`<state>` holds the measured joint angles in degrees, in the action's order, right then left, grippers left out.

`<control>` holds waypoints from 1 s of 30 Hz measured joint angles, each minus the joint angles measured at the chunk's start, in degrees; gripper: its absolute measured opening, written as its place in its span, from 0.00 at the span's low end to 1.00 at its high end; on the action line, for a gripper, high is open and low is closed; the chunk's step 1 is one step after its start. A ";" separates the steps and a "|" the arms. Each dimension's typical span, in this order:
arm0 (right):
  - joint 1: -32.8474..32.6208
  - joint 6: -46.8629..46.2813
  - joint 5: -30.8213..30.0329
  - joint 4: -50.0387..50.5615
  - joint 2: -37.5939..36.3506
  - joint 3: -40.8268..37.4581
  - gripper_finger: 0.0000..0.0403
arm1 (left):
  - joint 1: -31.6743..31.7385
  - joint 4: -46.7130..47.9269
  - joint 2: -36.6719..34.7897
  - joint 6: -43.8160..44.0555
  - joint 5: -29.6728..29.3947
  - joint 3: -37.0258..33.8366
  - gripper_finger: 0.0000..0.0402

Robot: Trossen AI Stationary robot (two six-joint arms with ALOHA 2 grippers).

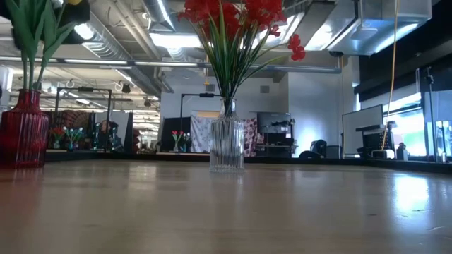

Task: Sort flowers into vase by color
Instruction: Return to Home Position

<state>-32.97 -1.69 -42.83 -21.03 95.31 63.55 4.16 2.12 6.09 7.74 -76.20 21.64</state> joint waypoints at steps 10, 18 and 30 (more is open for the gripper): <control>0.00 -0.13 0.00 0.61 0.00 0.00 0.64 | 4.86 0.32 0.00 6.89 -13.88 -3.05 0.06; -0.02 -1.22 0.00 1.74 0.04 0.00 0.64 | 5.05 14.97 0.02 19.69 -8.73 -3.33 0.06; -0.07 -2.40 0.00 1.13 0.04 0.00 0.64 | 5.03 28.73 0.28 38.73 -6.56 -3.43 0.06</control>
<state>-33.04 -4.10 -42.83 -19.90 95.35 63.55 9.19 30.85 6.37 46.47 -82.76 18.21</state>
